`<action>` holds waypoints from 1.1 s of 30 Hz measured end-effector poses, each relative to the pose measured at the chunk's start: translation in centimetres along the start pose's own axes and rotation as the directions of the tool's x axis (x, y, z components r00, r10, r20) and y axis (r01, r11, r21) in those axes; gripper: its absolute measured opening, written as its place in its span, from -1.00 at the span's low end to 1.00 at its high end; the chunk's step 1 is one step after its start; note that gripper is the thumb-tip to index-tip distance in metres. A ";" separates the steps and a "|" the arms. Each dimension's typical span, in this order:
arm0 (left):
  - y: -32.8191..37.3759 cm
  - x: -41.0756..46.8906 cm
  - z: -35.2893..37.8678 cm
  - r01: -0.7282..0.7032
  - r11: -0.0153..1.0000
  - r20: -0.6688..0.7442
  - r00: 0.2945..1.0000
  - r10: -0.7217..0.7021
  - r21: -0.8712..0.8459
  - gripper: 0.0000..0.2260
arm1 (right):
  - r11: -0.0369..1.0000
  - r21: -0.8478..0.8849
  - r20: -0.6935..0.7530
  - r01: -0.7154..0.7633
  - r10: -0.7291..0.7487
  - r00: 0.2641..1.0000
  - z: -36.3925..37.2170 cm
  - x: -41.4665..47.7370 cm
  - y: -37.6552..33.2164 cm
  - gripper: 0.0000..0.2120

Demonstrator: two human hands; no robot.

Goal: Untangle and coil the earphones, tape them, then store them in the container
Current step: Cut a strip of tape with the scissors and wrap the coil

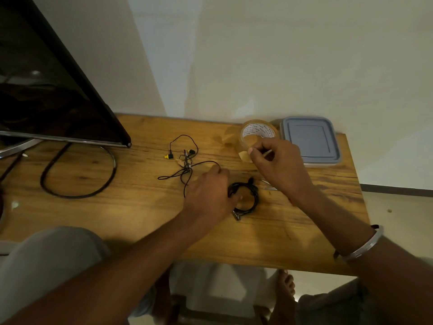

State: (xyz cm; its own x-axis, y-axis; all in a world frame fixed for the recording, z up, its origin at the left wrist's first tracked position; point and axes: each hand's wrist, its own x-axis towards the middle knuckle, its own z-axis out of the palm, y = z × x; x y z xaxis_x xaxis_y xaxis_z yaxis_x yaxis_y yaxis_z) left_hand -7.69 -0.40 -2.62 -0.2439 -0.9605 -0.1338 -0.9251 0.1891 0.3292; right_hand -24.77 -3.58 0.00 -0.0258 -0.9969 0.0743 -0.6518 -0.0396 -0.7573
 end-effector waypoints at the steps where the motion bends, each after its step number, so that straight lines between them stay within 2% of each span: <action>1: 0.1 -0.3 0.4 -0.023 0.999 -0.007 1.000 0.023 0.031 -0.65 | 1.000 -0.016 0.009 0.018 -0.018 1.000 0.3 0.0 0.2 -0.85; 6: -0.1 -0.1 1.0 -0.062 0.998 -0.117 0.991 0.063 0.019 -0.79 | 0.997 -0.066 0.082 0.051 -0.046 0.996 1.1 -0.3 0.9 -0.87; 9: -0.2 0.2 1.2 -0.065 0.998 -0.112 0.991 0.066 0.015 -0.80 | 0.968 -0.226 0.096 0.107 -0.087 0.992 1.9 -0.9 1.2 -0.87; 12: -0.5 0.4 1.3 -0.062 0.997 -0.079 0.995 0.059 -0.038 -0.82 | 0.875 -0.438 0.129 0.205 -0.164 0.978 2.7 -1.3 1.4 -0.84; 16: -0.5 0.6 1.2 -0.077 0.992 -0.065 0.995 0.071 -0.100 -0.85 | 0.742 -0.593 0.249 0.313 -0.201 0.947 3.0 -1.4 1.8 -0.78; 18: -0.6 0.7 1.2 -0.070 0.986 -0.055 0.997 0.062 -0.149 -0.88 | 0.725 -0.602 0.299 0.335 -0.185 0.936 2.9 -1.3 2.1 -0.76; 25: -1.1 0.9 1.7 -0.010 0.955 -0.050 0.999 -0.005 -0.296 -0.84 | 0.796 -0.505 0.344 0.335 -0.170 0.923 2.5 -1.4 2.2 -0.81; 33: -1.0 0.9 2.1 0.035 0.934 -0.038 0.998 -0.052 -0.355 -0.93 | 0.810 -0.473 0.376 0.347 -0.170 0.911 2.7 -2.0 2.7 -0.77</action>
State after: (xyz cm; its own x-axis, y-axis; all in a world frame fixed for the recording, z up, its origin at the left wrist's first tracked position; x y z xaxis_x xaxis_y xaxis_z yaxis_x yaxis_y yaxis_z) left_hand -7.61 -1.03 -5.02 -0.1842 -0.9761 -0.1153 -0.7694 0.0702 0.6349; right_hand -24.42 -1.88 -3.95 0.3724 -0.9269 -0.0470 -0.8955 -0.3455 -0.2807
